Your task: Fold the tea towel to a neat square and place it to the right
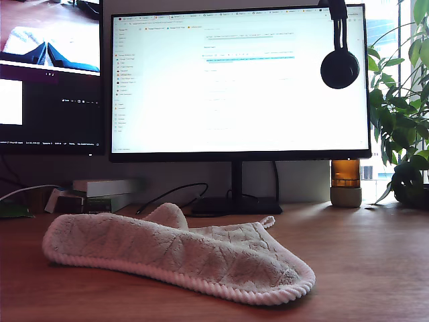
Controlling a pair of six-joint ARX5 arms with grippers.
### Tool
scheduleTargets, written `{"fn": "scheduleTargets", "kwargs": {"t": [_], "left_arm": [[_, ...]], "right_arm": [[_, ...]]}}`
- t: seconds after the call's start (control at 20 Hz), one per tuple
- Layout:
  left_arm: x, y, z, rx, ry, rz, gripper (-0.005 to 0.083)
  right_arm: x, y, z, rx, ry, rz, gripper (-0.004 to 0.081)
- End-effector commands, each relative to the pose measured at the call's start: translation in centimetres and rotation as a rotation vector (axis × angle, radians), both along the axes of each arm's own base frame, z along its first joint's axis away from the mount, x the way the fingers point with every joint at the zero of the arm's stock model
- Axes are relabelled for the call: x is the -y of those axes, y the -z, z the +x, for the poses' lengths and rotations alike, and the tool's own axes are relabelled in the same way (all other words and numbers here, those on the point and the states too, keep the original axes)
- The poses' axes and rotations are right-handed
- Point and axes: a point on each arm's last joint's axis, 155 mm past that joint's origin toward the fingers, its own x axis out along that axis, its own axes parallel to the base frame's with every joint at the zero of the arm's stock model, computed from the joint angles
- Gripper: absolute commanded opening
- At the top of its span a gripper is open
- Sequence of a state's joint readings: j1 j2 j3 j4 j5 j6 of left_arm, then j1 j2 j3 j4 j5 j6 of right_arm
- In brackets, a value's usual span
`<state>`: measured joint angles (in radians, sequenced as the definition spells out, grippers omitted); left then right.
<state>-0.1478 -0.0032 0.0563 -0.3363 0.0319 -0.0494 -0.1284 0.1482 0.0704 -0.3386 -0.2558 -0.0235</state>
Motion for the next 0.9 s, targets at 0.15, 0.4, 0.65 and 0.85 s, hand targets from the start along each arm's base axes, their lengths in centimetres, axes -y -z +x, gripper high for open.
{"fn": "scheduleTargets", "kwargs": {"t": [0.15, 0.4, 0.65, 0.85], "left_arm": [[1.2, -2.9, 0.4, 0.124, 0.061, -0.036, -0.0023], [1.9, -4.4, 0.4, 0.172, 0.087, -0.095, -0.0023], [4.0, -4.5, -0.1, 0.13, 0.184, -0.228, -0.0023], [6.3, -3.1, -0.9, -0.006, 0.292, -0.318, -0.0023]], "right_arm": [[-0.3, -4.3, 1.4, 0.184, -0.026, -0.016, -0.0012], [-1.2, -5.5, 1.5, 0.212, -0.038, 0.11, -0.0012], [-4.8, -5.4, 0.3, 0.103, -0.143, 0.441, -0.0012], [-7.3, -3.7, -1.0, -0.053, -0.203, 0.594, -0.0012]]}}
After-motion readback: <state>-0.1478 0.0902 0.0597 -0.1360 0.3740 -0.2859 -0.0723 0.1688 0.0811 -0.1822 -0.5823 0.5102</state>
